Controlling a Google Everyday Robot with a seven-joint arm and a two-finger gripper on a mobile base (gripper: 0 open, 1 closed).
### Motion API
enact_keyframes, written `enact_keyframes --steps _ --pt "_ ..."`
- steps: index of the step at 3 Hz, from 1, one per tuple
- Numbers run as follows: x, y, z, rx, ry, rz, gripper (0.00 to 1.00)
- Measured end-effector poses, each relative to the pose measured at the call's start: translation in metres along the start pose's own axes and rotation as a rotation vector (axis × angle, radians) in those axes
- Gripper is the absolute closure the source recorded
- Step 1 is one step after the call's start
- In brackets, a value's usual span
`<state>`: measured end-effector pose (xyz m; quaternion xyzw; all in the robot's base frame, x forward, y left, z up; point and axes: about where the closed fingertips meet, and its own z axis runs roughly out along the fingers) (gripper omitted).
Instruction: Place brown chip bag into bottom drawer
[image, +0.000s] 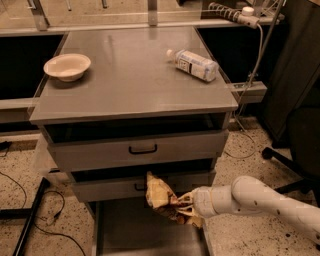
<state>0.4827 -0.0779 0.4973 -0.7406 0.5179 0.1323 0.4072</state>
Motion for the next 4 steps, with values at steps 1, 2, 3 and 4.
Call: enact_keyframes --steps 1,2,3,4 --pt "0.011 0.027 0.032 -0.037 0.033 0.006 1.0" --pt "0.036 0.05 0.065 -0.062 0.081 0.014 1.0" --pt "0.062 0.069 0.089 -0.054 0.114 0.006 1.0" --pt "0.084 0.081 0.112 -0.036 0.145 -0.016 1.0"
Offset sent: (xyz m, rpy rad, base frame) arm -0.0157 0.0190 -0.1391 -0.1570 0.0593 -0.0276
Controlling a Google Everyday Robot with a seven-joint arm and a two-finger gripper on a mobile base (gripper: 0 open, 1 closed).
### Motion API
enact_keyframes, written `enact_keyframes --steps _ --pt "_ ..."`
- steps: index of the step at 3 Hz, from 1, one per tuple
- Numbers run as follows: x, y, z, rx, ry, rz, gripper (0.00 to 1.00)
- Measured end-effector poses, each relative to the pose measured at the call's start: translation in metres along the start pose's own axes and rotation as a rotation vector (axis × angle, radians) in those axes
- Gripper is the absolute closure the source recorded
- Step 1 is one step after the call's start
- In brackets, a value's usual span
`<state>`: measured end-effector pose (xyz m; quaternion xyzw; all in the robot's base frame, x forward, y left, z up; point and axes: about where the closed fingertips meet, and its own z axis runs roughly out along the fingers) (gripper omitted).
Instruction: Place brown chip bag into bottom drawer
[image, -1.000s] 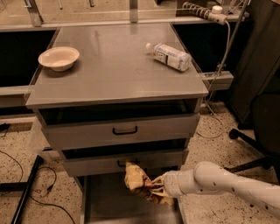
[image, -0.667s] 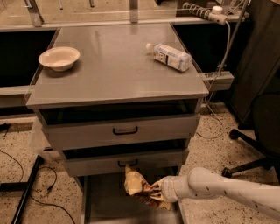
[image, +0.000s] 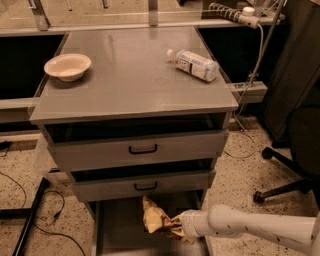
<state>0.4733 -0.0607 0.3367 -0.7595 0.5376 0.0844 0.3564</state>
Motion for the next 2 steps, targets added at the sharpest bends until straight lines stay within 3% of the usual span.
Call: enact_keyframes --steps 1,2 --pt "0.024 0.017 0.023 0.0 0.023 -0.014 1.0" --pt "0.039 0.014 0.044 0.023 -0.001 -0.017 1.0"
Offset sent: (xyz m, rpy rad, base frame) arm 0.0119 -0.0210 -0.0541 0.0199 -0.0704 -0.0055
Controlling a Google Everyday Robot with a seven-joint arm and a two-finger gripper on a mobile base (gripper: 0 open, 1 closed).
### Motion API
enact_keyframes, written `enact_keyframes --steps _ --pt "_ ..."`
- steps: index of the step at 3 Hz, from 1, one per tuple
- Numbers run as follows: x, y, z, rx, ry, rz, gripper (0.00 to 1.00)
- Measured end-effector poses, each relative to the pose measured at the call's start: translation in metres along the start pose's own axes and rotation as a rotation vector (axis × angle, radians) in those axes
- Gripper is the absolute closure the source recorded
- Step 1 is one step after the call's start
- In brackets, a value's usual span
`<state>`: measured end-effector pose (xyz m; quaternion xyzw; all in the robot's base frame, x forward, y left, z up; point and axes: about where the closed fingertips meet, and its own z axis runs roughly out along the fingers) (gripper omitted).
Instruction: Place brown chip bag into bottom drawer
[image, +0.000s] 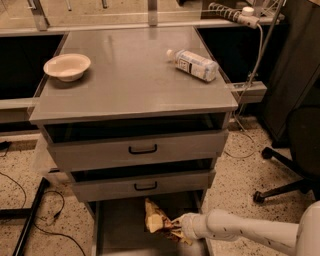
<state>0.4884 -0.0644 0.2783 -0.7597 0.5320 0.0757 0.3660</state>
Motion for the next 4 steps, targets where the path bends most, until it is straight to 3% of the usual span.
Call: enact_keyframes --steps 1,2,3,4 --pt "0.0 0.0 0.001 0.0 0.0 -0.001 1.0" --pt "0.004 -0.002 0.008 0.026 -0.049 -0.037 1.0" --pt "0.008 -0.008 0.019 0.056 -0.113 -0.122 1.0" --pt "0.015 -0.007 0.03 0.036 -0.137 -0.213 1.0"
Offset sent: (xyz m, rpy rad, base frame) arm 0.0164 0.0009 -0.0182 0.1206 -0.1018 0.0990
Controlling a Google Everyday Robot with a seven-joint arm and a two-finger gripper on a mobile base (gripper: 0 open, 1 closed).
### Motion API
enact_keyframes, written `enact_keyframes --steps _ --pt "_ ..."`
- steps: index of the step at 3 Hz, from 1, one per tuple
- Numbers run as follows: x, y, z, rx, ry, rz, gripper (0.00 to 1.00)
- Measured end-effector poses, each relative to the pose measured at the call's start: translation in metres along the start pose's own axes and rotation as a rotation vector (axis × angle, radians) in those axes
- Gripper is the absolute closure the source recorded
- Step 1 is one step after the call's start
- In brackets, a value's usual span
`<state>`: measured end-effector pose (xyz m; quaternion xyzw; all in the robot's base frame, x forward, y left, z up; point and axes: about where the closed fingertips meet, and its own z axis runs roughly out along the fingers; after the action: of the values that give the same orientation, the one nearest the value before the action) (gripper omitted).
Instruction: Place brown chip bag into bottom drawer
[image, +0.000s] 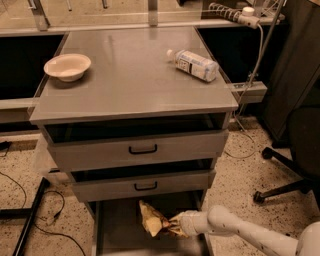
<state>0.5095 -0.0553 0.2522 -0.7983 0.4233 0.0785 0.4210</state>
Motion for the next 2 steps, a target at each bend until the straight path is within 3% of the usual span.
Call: enact_keyframes --steps 1,2 --pt "0.012 0.011 0.008 -0.058 -0.014 -0.049 1.0" --pt "0.023 0.032 0.015 -0.192 0.044 -0.125 1.0"
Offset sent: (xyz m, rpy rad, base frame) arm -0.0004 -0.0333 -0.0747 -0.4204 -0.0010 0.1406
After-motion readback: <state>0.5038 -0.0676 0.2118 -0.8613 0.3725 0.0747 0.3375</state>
